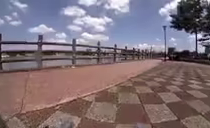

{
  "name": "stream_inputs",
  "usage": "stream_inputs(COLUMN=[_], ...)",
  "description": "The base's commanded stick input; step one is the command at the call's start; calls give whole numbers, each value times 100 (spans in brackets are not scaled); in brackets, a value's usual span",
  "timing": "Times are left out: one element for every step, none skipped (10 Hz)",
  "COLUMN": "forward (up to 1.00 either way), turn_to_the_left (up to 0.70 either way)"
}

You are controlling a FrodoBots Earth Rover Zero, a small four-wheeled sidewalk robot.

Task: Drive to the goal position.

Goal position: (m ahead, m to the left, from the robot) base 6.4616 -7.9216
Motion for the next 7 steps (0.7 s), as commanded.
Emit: stream_inputs(forward=[30,30,30,30,30,30,30], turn_to_the_left=[27,27,27,27,27,27,27])
